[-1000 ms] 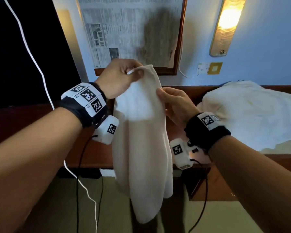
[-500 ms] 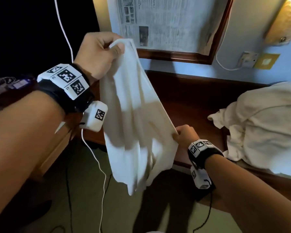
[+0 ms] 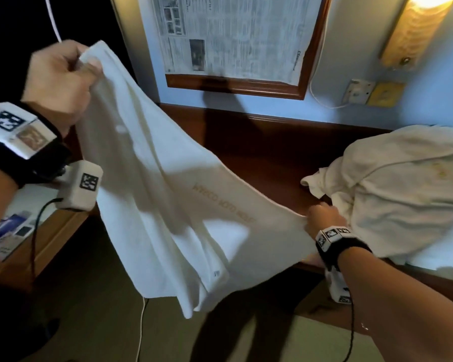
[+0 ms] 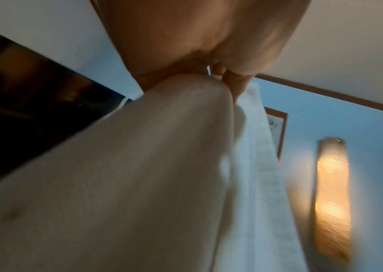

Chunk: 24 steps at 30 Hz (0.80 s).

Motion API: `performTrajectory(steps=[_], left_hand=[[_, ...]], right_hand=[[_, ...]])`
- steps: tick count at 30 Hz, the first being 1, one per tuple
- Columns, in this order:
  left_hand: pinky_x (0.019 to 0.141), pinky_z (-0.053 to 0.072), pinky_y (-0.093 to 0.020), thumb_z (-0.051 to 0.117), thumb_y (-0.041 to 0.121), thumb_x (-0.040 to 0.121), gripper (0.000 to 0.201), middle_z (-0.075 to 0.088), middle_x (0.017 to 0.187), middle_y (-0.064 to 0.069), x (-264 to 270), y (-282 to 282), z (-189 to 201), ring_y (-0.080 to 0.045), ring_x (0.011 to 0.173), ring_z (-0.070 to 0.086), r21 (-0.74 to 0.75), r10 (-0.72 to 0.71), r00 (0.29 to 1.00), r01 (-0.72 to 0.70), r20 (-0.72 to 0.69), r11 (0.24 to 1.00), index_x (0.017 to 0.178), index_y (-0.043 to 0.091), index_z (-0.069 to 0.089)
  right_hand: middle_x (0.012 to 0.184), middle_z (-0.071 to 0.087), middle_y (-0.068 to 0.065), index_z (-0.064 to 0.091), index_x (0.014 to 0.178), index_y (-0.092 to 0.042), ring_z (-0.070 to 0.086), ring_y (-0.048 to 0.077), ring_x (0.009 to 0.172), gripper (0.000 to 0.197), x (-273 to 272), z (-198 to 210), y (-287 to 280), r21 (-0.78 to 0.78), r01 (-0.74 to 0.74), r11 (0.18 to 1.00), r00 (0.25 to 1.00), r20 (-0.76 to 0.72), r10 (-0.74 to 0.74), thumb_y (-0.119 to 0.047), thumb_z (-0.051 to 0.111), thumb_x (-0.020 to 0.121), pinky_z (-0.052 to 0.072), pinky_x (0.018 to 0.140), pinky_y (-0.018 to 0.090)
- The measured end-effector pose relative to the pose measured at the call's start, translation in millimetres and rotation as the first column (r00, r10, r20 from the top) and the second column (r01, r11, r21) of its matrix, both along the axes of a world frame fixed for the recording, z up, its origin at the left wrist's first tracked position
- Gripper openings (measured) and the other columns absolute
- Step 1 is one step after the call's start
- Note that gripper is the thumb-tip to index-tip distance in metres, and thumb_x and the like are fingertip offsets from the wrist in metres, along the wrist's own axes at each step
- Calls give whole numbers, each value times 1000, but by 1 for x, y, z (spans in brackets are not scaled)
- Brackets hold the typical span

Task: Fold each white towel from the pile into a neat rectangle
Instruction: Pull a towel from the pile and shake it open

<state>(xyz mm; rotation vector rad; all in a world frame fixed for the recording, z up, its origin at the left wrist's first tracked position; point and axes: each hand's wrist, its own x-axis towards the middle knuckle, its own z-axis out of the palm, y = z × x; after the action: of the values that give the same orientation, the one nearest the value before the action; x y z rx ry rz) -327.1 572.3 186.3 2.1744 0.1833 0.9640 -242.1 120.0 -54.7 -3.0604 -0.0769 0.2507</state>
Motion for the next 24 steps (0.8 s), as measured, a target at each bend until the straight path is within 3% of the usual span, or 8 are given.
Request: performTrajectory(steps=[2, 4, 7, 9, 15, 20, 22, 24], left_hand=[[59, 37, -17, 56, 28, 98, 19, 53, 73, 8, 4, -42, -3, 0, 64, 46, 26, -105, 994, 105, -29, 994, 81, 30, 62], [59, 39, -10, 57, 22, 99, 15, 59, 78, 4, 11, -71, -16, 2, 64, 50, 92, -174, 977, 186, -122, 978, 88, 23, 66], [63, 43, -15, 59, 17, 97, 15, 67, 83, -1, 19, -104, -35, 0, 63, 53, 137, -288, 935, 320, -209, 938, 88, 13, 70], [67, 44, -19, 60, 19, 93, 14, 70, 82, 2, 19, -116, -43, 1, 67, 56, 101, -383, 890, 416, -246, 903, 87, 13, 72], [73, 45, -14, 62, 10, 94, 12, 70, 87, -1, 11, -115, -37, 6, 72, 58, 69, -519, 827, 543, -215, 837, 92, 13, 74], [72, 46, -16, 60, 7, 96, 15, 73, 94, -10, 7, -104, -32, -5, 79, 60, 100, -549, 807, 578, -218, 810, 92, 11, 73], [71, 44, -15, 59, 10, 96, 15, 72, 94, -9, 5, -99, -32, -5, 79, 59, 114, -552, 801, 586, -230, 802, 90, 13, 72], [69, 43, -16, 60, 13, 97, 14, 72, 93, -12, 3, -91, -33, -7, 78, 57, 137, -546, 801, 586, -245, 798, 88, 9, 72]], right_hand=[[99, 63, 5, 70, 93, -17, 62, 29, 94, 15, -9, 21, 39, 294, -125, 948, 978, 198, 67, -17, 57, 86, 52, 79, 36], [79, 68, 2, 73, 83, -15, 63, 16, 72, 11, -25, 49, 88, 620, -334, 710, 924, 364, 117, -14, 62, 86, 51, 69, 31], [71, 64, -1, 71, 87, -13, 55, 12, 63, 11, -52, 93, 147, 812, -466, 350, 884, 440, 157, -25, 71, 87, 46, 64, 31], [77, 64, -4, 70, 92, -11, 58, 14, 71, 18, -56, 115, 166, 855, -472, 216, 882, 462, 99, -28, 73, 86, 47, 65, 33], [82, 67, -4, 62, 78, -26, 64, 15, 79, 12, -49, 140, 178, 896, -420, 141, 889, 438, -136, -24, 73, 82, 53, 74, 40], [67, 53, 26, 58, 76, 7, 47, 21, 55, 32, -68, 145, 192, 931, -354, 86, 934, 356, -20, -21, 67, 86, 40, 51, 33], [65, 46, 21, 55, 77, 13, 44, 21, 52, 37, -76, 138, 193, 935, -323, 143, 946, 323, 28, -20, 65, 90, 37, 46, 28], [66, 46, 11, 56, 77, 8, 41, 19, 50, 32, -85, 128, 190, 962, -249, 108, 968, 249, 10, -19, 63, 94, 36, 45, 27]])
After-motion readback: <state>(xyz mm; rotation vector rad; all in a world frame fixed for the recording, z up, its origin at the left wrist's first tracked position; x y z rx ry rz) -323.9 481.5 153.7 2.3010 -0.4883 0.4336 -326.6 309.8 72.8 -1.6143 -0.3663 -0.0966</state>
